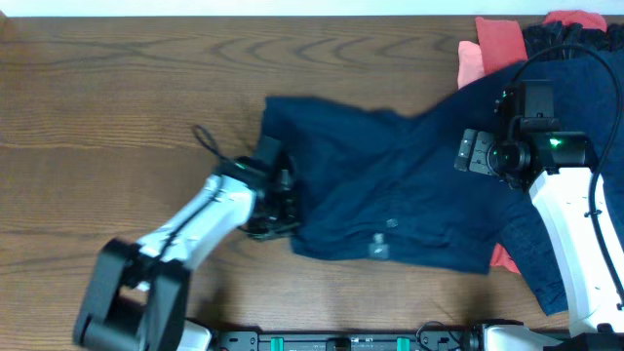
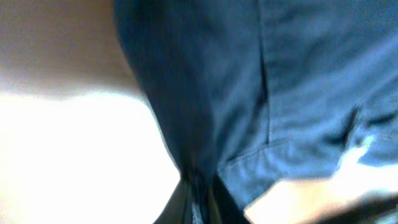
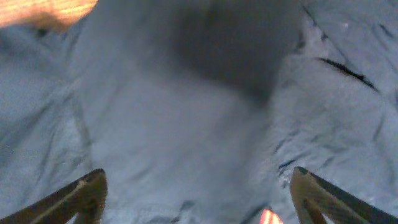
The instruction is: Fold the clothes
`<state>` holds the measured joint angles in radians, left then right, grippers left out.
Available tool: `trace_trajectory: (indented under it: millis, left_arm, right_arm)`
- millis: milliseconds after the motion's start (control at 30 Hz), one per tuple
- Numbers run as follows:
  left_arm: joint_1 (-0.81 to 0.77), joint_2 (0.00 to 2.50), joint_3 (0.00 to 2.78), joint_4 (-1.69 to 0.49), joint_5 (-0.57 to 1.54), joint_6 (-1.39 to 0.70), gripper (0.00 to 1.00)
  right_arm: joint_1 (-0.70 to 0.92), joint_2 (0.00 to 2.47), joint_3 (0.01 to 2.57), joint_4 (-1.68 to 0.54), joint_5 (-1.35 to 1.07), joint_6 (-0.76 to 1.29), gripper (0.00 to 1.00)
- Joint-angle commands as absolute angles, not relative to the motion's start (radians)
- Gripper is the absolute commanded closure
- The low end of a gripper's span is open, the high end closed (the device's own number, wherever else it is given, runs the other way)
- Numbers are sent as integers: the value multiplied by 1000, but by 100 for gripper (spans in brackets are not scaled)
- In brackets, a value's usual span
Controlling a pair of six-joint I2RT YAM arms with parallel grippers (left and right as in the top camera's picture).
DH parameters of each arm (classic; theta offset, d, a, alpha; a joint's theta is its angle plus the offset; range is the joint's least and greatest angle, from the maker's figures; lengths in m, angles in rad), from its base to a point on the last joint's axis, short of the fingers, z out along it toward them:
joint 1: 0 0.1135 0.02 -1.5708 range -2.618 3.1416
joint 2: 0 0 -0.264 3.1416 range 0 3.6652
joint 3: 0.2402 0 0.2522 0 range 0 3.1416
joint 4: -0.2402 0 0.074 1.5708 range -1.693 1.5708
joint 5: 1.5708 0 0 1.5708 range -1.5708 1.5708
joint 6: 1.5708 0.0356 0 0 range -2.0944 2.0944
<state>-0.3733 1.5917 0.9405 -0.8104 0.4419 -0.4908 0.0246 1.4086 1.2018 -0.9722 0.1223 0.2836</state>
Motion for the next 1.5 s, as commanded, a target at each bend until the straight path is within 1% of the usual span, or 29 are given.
trace_trajectory:
  millis: [0,67,133,233,300,367,467,600,667,700,733,800,900,967,1067,1133,1200,1300,1467]
  left_arm:
    - [-230,1478,1150,-1016,419,-245,94]
    - [-143,1438,1287,-1154,419,-165,94]
    - [-61,1407,1412,-1231,419,-127,94]
    - [32,1376,1538,-1248,419,-127,94]
    - [68,1361,1568,-1221,418,-127,94]
    - [87,1356,1568,-1206,402,-127,94]
    - [95,1365,1568,-1222,329,-128,94]
    - [94,1368,1568,-1266,331,-131,94]
    - [94,1363,1568,-1277,365,-126,94]
    - [94,1360,1568,-1276,399,-109,94]
    - [94,1355,1569,-1273,447,-68,94]
    - [94,1344,1569,-1264,504,-28,94]
    - [94,1329,1569,-1252,512,-26,94]
    - [94,1326,1569,-1250,513,-27,94]
    - [94,1326,1568,-1267,513,-27,94]
    - [94,1326,1568,-1280,512,-27,94]
    - [94,1326,1568,-1286,512,-27,94]
    - [94,1326,1568,-1293,509,-27,94]
    - [94,1326,1563,-1297,501,-27,94]
  right_arm:
    - [20,1392,1214,-968,77,250,20]
    - [23,1393,1214,-960,-18,173,23]
    - [30,1393,1214,-953,-105,115,27]
    - [49,1395,1214,-952,-158,73,28]
    - [59,1401,1213,-958,-139,83,20]
    - [60,1414,1213,-962,-133,134,19]
    - [70,1447,1213,-959,-204,149,19]
    - [132,1507,1213,-910,-332,41,21]
    - [175,1540,1213,-859,-325,36,19]
    - [194,1557,1213,-826,-322,36,16]
    - [213,1576,1213,-784,-323,36,13]
    - [253,1614,1213,-686,-338,36,11]
    - [313,1678,1213,-498,-398,36,9]
    - [350,1724,1213,-384,-422,37,9]
    - [403,1806,1217,-224,-436,86,14]
    - [431,1865,1233,-150,-477,117,15]
    - [454,1930,1277,-124,-501,159,15]
    - [482,2030,1385,-140,-544,189,15]
    - [521,2172,1617,-251,-584,232,8]
